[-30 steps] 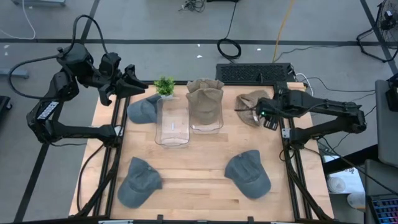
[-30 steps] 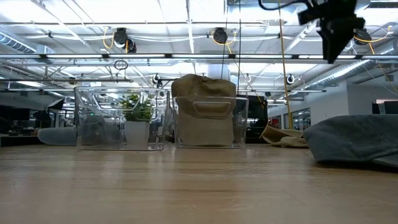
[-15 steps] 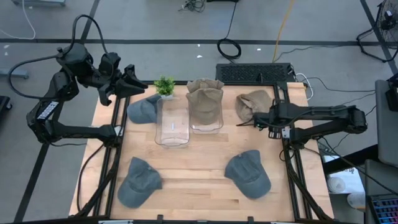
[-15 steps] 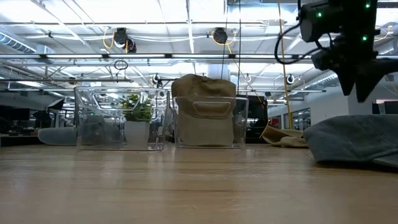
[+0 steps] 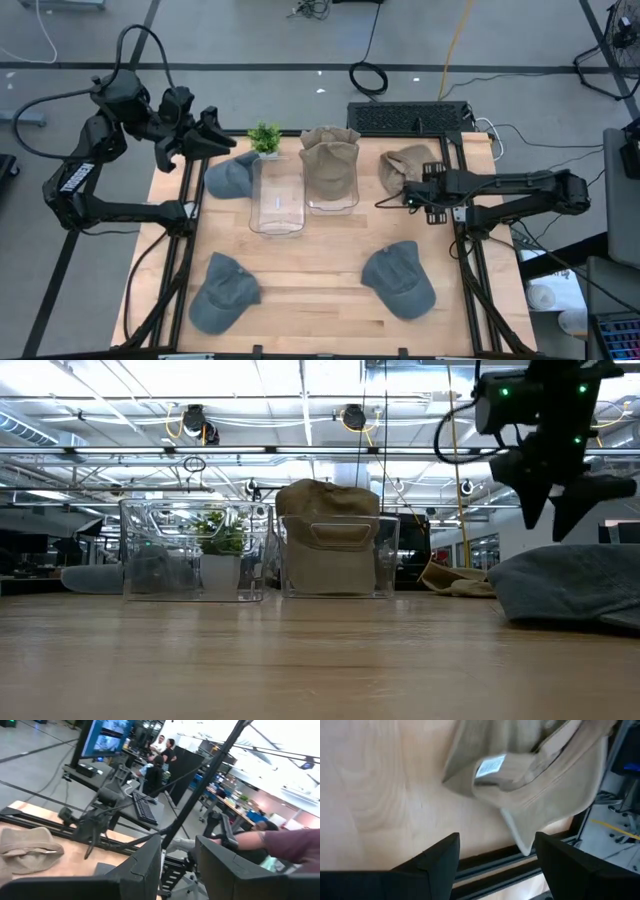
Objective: Pick & Place hat
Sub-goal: Put the brown cap into the right transparent bin
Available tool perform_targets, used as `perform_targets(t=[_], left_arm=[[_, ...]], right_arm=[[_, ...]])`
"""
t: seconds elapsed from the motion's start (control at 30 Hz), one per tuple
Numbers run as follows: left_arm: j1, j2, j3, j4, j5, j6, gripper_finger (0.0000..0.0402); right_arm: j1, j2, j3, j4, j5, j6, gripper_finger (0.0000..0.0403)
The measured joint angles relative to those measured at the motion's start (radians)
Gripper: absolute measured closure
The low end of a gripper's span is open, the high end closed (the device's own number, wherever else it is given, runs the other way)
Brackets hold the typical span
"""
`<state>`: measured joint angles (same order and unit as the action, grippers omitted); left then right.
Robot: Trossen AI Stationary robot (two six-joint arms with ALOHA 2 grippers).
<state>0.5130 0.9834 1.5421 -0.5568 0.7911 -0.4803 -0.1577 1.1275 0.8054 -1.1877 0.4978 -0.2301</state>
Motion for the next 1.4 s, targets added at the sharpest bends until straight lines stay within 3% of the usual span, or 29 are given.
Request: perform_targets(t=[0.43, 0.73, 0.9, 1.03, 1.27, 1.4], left_arm=[[0.0, 0.0, 0.0, 0.0, 0.032, -0.026, 0.0272], [0.0, 0.0, 0.0, 0.0, 0.031, -0.031, 0.0272], [0.0, 0.0, 0.0, -0.001, 0.032, -0.046, 0.0272], [0.0, 0.0, 0.0, 0.0, 0.031, -0.048, 0.0272], [0.0, 0.0, 0.0, 0.0, 0.031, -0.053, 0.0272], [0.0, 0.0, 0.0, 0.0, 0.031, -0.071, 0.0272]], right_arm=[[-0.035, 0.0, -0.166, 0.168, 0.131, -0.177, 0.0156], [-0.14, 0.0, -0.248, 0.407, 0.095, -0.379, 0.0156], [-0.182, 0.001, -0.293, 0.501, 0.154, -0.47, 0.0164], [-0.183, 0.001, -0.296, 0.563, 0.153, -0.531, 0.0218], [-0.183, 0.001, -0.296, 0.609, 0.125, -0.51, 0.0382], [-0.182, 0.0, -0.296, 0.608, 0.131, -0.447, 0.0391]])
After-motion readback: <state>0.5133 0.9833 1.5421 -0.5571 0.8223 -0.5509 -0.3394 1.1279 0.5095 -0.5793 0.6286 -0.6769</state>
